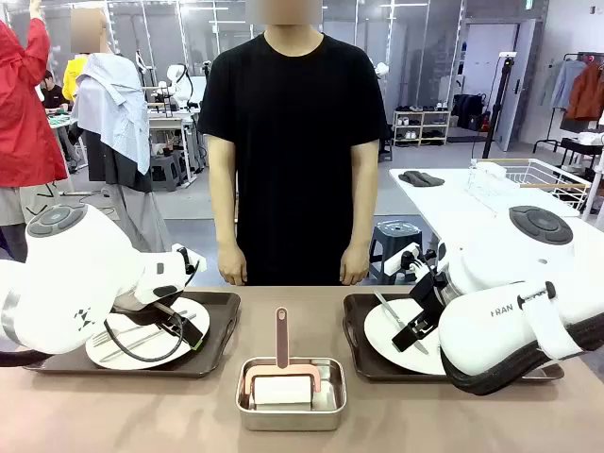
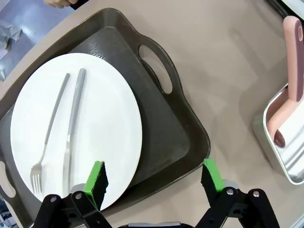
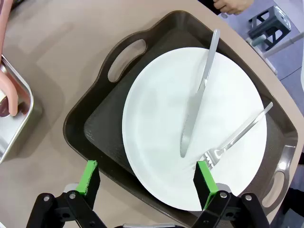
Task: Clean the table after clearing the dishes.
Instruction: When the left (or right) Handle tray is removed, use the left hand (or right hand) to clean the left (or right) side of the table with the Lint Roller.
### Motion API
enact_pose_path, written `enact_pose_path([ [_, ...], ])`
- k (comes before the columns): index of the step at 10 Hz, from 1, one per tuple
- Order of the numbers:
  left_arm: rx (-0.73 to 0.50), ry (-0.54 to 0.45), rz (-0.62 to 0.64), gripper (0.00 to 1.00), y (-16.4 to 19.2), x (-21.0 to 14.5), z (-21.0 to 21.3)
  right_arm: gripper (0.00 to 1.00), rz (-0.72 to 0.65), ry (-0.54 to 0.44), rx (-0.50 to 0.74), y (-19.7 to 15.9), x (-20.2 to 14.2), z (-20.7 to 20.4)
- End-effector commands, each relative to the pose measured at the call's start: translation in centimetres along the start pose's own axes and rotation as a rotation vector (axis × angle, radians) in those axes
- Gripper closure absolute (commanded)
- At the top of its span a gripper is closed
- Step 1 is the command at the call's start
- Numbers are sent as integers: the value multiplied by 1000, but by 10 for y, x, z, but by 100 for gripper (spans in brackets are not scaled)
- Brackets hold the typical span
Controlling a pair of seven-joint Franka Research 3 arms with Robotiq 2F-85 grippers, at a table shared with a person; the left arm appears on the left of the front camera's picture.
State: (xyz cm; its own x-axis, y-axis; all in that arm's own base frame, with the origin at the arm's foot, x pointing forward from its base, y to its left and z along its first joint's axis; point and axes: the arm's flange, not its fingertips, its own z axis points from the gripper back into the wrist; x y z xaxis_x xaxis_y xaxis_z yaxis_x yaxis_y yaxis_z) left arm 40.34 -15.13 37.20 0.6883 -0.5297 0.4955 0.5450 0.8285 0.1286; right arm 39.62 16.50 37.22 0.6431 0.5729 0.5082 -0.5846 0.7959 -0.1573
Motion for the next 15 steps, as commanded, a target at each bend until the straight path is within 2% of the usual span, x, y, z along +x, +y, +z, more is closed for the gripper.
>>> enact_pose_path([
  [1,0,0,0,0,0,0,0,0,0,0,0,0,0,0],
  [11,0,0,-1,0,-1,0,0,0,0,0,-1,0,0,0],
  [12,-1,2,10,0,7,10,3,0,-24,9,36,-12,11,8],
  [13,-45,-16,45,0,15,21,8,0,-51,7,14,-24,21,15],
  [15,-54,-30,60,0,34,43,26,0,-75,10,96,-44,47,31],
])
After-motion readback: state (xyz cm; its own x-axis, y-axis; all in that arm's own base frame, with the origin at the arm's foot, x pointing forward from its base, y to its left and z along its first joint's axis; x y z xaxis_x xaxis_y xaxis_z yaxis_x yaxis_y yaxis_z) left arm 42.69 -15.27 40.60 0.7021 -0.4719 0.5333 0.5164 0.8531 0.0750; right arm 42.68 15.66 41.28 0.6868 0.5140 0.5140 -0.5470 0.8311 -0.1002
